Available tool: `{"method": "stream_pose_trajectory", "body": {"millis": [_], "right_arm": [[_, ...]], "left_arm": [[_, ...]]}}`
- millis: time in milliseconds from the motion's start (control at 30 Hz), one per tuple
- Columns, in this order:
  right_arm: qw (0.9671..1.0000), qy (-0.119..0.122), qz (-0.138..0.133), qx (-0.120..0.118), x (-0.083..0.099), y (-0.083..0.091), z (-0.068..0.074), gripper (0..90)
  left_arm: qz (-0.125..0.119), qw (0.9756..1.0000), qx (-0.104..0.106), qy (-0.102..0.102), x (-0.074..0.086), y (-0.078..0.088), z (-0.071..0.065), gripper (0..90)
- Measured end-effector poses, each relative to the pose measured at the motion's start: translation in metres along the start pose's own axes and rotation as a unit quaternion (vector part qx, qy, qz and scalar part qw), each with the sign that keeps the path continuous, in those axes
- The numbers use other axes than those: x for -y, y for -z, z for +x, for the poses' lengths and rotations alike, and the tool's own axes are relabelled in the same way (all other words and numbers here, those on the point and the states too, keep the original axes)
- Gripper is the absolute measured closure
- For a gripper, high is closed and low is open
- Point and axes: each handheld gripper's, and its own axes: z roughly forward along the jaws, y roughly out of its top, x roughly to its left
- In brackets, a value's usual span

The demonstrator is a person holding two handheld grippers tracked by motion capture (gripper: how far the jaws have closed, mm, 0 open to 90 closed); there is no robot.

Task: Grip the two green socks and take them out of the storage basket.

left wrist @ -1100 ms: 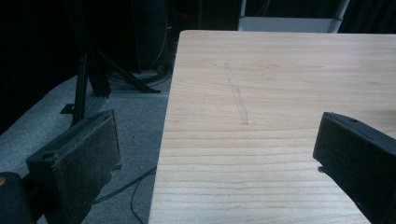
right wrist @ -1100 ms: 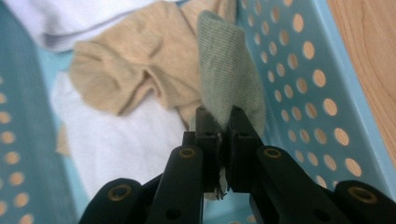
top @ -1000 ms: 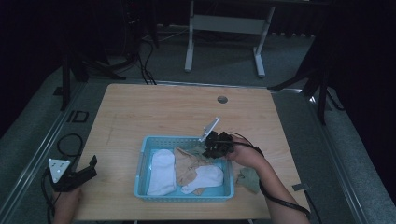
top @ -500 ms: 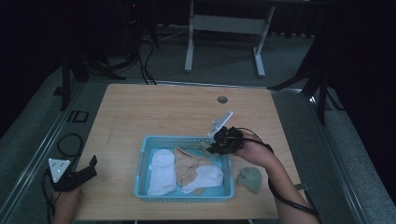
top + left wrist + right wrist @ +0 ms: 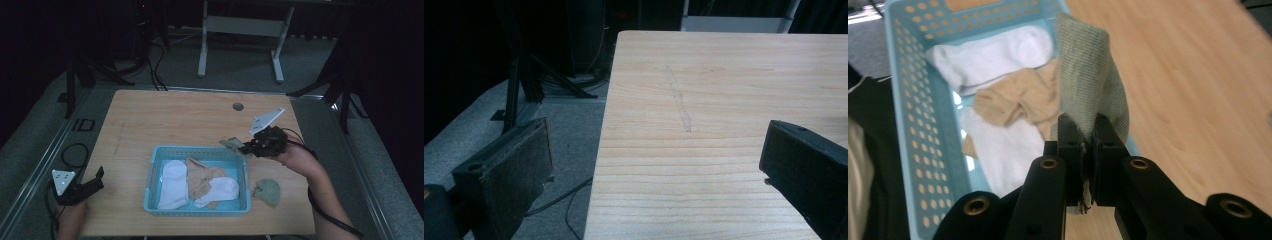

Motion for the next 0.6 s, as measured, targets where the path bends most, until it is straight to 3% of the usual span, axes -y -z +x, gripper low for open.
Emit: {"method": "stream_pose_trajectory", "body": {"millis": [200,333,400,500,600], "right_arm": [[0.9995,-0.019,-0.010,0.021,0.015,0.020,-0.009,85.5],[0.9980,-0.047,-0.001,0.041,0.038,0.029,-0.020,85.5],[0.9976,-0.051,0.001,0.046,0.043,0.029,-0.022,85.5],[0.9950,-0.085,0.002,0.052,0.068,0.021,-0.031,85.5],[0.9933,-0.104,0.013,0.049,0.084,0.010,-0.038,85.4]], "left_arm": [[0.000,1.0000,0.000,0.000,0.000,0.000,0.000,0.3],[0.000,1.0000,-0.001,-0.001,0.000,0.000,0.000,0.3],[0.000,1.0000,-0.001,-0.001,0.000,0.000,0.000,0.3],[0.001,1.0000,-0.001,-0.002,0.000,0.000,-0.001,0.3],[0.001,1.0000,-0.002,0.000,0.000,0.000,0.000,0.3]]}}
